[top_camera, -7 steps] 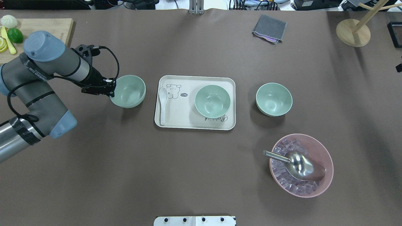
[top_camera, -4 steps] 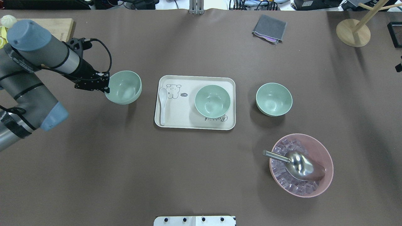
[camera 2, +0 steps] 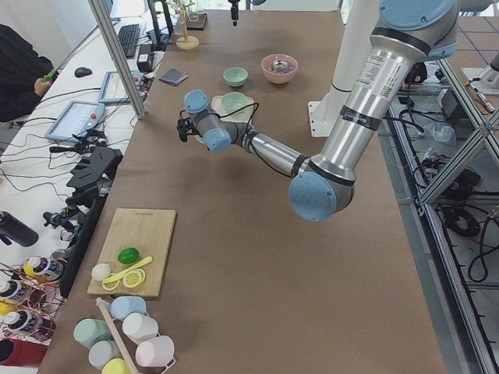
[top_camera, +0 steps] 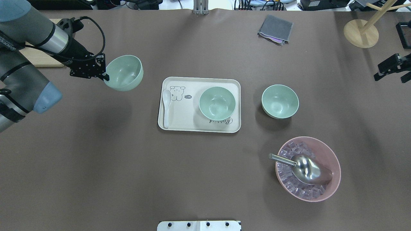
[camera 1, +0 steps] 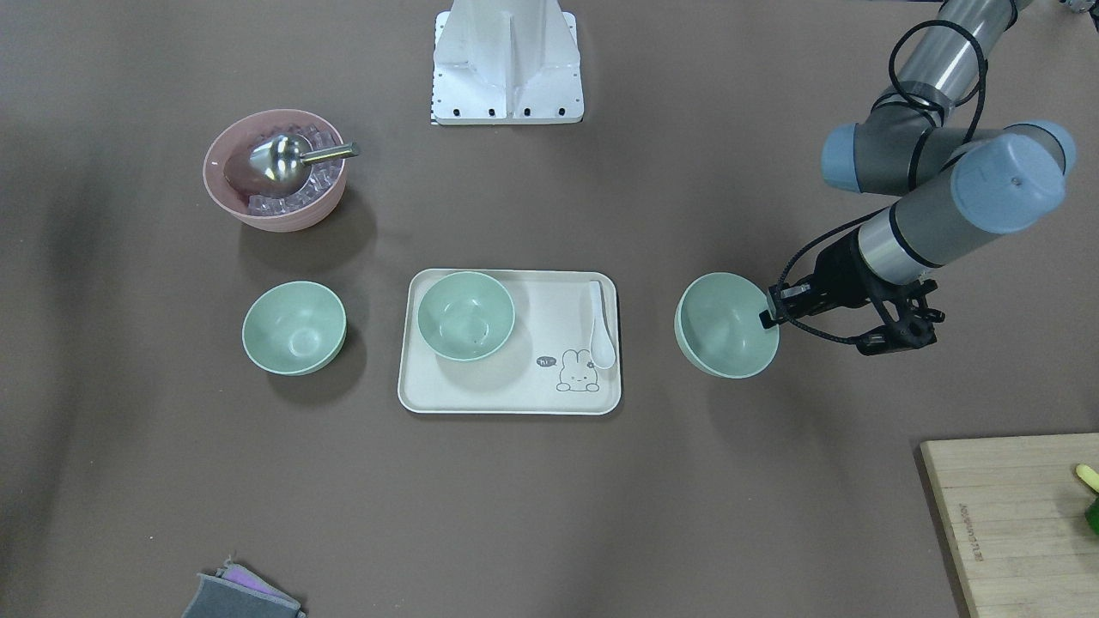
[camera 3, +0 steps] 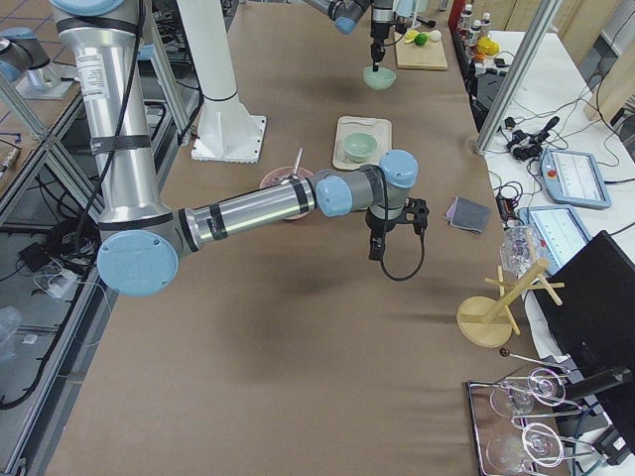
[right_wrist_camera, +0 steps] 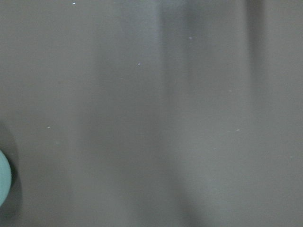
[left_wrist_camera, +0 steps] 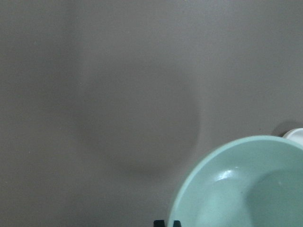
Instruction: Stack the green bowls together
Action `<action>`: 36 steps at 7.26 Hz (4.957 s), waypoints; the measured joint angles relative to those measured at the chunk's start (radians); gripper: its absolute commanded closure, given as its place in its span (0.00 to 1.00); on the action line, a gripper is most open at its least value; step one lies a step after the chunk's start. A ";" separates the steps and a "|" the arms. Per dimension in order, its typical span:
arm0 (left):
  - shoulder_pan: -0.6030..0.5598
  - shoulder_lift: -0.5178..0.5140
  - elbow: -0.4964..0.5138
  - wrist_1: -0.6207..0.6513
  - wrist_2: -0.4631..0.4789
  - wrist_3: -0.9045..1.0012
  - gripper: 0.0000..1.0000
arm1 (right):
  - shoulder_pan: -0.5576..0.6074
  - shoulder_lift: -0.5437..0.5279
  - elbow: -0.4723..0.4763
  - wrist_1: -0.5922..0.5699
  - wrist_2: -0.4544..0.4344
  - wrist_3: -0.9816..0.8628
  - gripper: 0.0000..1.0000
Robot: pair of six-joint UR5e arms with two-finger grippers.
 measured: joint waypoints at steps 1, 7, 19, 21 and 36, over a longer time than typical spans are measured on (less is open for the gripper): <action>0.017 -0.046 0.009 0.000 0.018 -0.071 1.00 | -0.068 0.001 0.011 0.084 -0.017 0.120 0.00; 0.289 -0.266 0.030 -0.003 0.298 -0.425 1.00 | -0.289 0.128 -0.017 0.178 -0.100 0.338 0.00; 0.375 -0.315 0.166 -0.208 0.393 -0.461 1.00 | -0.362 0.220 -0.132 0.189 -0.154 0.374 0.00; 0.378 -0.310 0.167 -0.209 0.396 -0.460 0.56 | -0.362 0.220 -0.132 0.189 -0.152 0.376 0.00; 0.173 -0.219 -0.022 0.005 0.257 -0.427 0.02 | -0.254 0.215 -0.111 0.249 -0.028 0.424 1.00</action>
